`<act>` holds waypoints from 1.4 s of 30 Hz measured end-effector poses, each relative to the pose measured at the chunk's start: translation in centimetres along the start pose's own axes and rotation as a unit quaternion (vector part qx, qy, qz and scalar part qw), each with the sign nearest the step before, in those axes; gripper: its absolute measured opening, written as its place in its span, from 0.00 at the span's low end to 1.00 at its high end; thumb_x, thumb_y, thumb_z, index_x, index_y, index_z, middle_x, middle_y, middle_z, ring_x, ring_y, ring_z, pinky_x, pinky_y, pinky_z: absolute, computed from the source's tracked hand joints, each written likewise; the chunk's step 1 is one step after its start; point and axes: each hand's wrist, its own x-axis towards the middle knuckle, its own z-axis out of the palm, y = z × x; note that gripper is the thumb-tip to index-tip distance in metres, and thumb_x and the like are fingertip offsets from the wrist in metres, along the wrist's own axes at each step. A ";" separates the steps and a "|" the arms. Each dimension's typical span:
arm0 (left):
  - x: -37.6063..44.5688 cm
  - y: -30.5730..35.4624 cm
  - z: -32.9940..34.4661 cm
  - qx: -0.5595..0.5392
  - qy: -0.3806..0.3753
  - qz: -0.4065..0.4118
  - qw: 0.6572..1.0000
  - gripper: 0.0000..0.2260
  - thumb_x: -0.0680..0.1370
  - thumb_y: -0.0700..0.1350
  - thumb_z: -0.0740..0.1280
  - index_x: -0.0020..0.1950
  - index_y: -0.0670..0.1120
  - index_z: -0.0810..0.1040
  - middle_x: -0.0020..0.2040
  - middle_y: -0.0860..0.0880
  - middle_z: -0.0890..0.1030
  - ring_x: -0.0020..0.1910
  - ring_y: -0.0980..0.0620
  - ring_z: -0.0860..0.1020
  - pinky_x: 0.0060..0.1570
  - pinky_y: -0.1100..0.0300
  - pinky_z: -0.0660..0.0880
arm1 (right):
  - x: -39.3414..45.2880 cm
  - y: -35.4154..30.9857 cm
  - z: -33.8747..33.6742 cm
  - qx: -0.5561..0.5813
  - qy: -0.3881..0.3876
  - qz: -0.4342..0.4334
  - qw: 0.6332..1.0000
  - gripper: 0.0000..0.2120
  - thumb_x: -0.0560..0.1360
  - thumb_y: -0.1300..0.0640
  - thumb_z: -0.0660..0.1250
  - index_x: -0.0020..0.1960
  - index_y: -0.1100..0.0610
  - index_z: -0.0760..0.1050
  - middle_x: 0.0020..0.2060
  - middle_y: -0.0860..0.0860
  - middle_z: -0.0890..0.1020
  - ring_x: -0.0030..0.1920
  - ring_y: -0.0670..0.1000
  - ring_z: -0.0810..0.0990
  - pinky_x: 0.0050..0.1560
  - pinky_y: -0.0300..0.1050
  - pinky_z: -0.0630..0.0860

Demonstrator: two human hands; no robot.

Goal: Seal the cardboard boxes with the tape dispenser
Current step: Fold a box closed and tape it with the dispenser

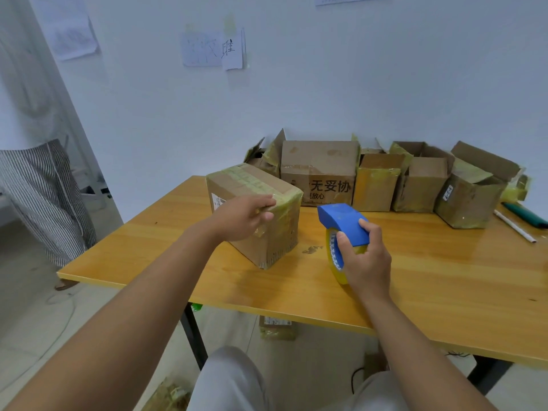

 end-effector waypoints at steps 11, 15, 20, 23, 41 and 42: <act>0.0 0.4 1.4 0.038 0.127 0.022 0.991 0.18 0.81 0.53 0.65 0.68 0.47 0.77 0.61 0.48 0.82 0.61 0.46 0.76 0.58 0.54 0.70 | 0.0 0.1 0.0 0.004 -0.005 0.005 1.000 0.20 0.75 0.43 0.69 0.63 0.45 0.66 0.49 0.49 0.77 0.45 0.54 0.78 0.41 0.57 0.80; 0.0 -0.3 0.7 0.036 0.052 0.012 0.998 0.23 0.81 0.54 0.65 0.75 0.51 0.70 0.75 0.52 0.70 0.74 0.50 0.65 0.69 0.53 0.61 | -0.1 0.0 -0.1 0.005 -0.002 0.000 1.000 0.21 0.74 0.40 0.67 0.63 0.45 0.66 0.49 0.49 0.76 0.44 0.54 0.78 0.41 0.56 0.79; 0.3 -1.4 -0.5 0.028 -0.029 0.016 0.999 0.22 0.84 0.44 0.60 0.78 0.53 0.64 0.78 0.56 0.64 0.77 0.52 0.61 0.73 0.52 0.61 | 0.0 0.0 0.0 0.004 0.001 -0.004 1.000 0.21 0.76 0.44 0.70 0.64 0.48 0.67 0.49 0.49 0.76 0.44 0.54 0.78 0.40 0.56 0.79; 0.5 -1.5 -0.5 0.036 -0.024 0.014 0.999 0.21 0.85 0.45 0.59 0.78 0.54 0.64 0.78 0.57 0.64 0.77 0.52 0.62 0.72 0.53 0.62 | -0.1 0.1 0.0 0.004 0.000 -0.004 1.000 0.21 0.76 0.45 0.70 0.64 0.48 0.67 0.48 0.49 0.76 0.43 0.54 0.78 0.39 0.56 0.79; 0.4 0.1 1.7 0.039 0.108 0.000 0.993 0.21 0.80 0.57 0.65 0.69 0.49 0.76 0.62 0.51 0.81 0.60 0.50 0.76 0.56 0.53 0.72 | -0.1 0.1 0.0 0.000 0.003 -0.003 1.000 0.21 0.76 0.45 0.70 0.64 0.48 0.67 0.47 0.48 0.75 0.43 0.53 0.78 0.39 0.55 0.79; 0.4 0.2 1.9 0.043 0.115 -0.006 0.992 0.21 0.80 0.59 0.64 0.69 0.49 0.76 0.61 0.52 0.80 0.59 0.50 0.75 0.56 0.54 0.71 | -0.1 0.1 0.0 0.000 0.003 -0.004 1.000 0.21 0.76 0.45 0.70 0.64 0.47 0.67 0.48 0.48 0.75 0.43 0.53 0.78 0.39 0.55 0.79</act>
